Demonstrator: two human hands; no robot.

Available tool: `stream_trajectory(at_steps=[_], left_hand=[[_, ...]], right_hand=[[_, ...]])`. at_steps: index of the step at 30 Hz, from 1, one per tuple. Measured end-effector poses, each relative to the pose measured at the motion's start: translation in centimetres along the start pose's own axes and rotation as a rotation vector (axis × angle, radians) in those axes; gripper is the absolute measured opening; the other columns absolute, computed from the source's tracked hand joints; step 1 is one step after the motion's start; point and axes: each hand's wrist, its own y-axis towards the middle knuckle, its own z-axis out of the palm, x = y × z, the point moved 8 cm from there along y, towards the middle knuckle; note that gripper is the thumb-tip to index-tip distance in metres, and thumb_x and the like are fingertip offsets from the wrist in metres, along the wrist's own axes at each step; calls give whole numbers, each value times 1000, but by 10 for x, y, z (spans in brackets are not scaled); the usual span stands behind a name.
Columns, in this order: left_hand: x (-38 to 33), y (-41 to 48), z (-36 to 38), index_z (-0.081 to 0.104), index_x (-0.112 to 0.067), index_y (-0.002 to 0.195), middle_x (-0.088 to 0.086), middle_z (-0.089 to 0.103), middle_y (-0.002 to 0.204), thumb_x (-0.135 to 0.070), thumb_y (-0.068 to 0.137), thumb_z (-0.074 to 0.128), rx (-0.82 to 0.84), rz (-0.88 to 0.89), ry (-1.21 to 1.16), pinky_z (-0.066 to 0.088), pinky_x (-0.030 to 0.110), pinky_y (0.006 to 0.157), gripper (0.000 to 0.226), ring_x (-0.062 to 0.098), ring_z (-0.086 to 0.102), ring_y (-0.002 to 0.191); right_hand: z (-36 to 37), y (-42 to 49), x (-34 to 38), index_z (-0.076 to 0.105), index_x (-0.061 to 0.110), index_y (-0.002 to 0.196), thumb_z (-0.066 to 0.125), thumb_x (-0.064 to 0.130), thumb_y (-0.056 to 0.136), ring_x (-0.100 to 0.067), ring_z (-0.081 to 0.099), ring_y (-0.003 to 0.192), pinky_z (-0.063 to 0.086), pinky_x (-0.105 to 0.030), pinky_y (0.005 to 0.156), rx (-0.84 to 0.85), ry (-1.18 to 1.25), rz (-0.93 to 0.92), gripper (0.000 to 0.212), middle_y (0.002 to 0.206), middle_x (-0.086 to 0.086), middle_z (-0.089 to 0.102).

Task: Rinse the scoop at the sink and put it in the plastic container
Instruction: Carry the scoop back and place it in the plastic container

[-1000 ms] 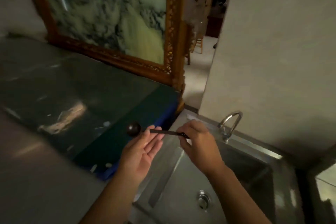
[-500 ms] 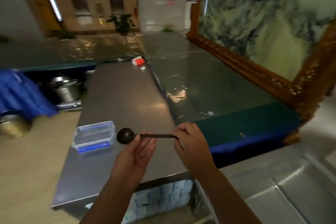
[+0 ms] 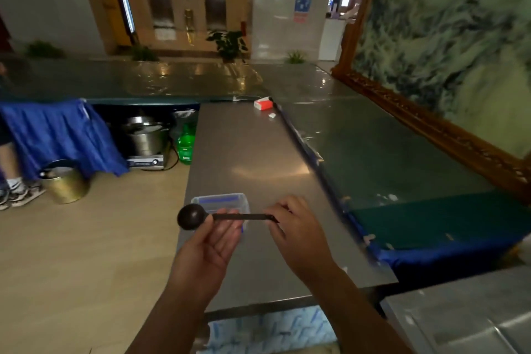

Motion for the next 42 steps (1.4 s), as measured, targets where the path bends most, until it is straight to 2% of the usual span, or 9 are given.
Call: stream_trajectory(at_steps=[4,7,9,14,18,21,31,35,42], left_hand=[[-31,2,-21,65,-1,115,21,74,111,-17,101,44,-3,-22,-14,62,36,79,30,28,73,101],[-45,6,-34,65,-1,117,21,73,116,-19,100,46,-3,-54,-31,62,36,78,32,30,71,105],[-52,12,-43,65,0,118,21,71,119,-20,100,46,-18,-64,-34,63,36,77,33,29,71,105],[-62,38,-60,64,-2,121,19,73,117,-23,101,46,-68,-63,-35,63,36,76,35,28,72,104],[-63,71,-65,64,-4,122,17,74,114,-25,102,43,-101,-44,-14,60,38,85,35,27,72,102],[-59,98,-70,65,-7,121,18,73,118,-26,102,44,-155,-26,7,59,41,87,34,27,71,105],[-42,163,-87,65,-8,124,17,72,121,-27,101,46,-277,-58,17,62,35,80,35,26,72,105],[-40,191,-100,65,-8,122,17,72,120,-27,101,47,-319,-97,47,63,34,73,34,26,72,104],[-31,238,-135,59,-5,130,19,71,121,-26,96,53,-371,-190,13,63,37,71,40,31,70,107]], right_hand=[[26,11,26,70,18,98,48,26,89,-16,52,91,46,-27,76,36,-9,38,26,95,1,60],[38,19,41,71,17,96,50,26,88,-15,53,89,39,-20,75,44,-13,26,24,94,-1,61],[48,25,45,71,16,94,54,23,88,-14,54,87,34,-16,75,43,-13,19,19,93,-1,62],[82,40,39,70,16,91,68,11,83,-13,53,90,35,-13,78,55,30,8,10,94,1,62],[110,61,18,68,15,89,69,9,81,-19,56,91,49,-27,78,85,63,-13,10,92,-2,62],[130,82,-3,67,14,84,70,11,80,-21,56,87,51,-32,74,125,99,-11,6,88,-3,60],[179,110,-34,64,15,81,65,13,82,-22,58,78,52,-31,68,263,60,-168,2,82,-3,62],[205,117,-53,60,16,77,68,14,79,-19,56,77,47,-27,65,297,73,-71,9,80,0,60],[260,124,-85,59,14,75,70,10,77,-23,57,75,51,-34,63,420,61,69,11,79,-3,59]])
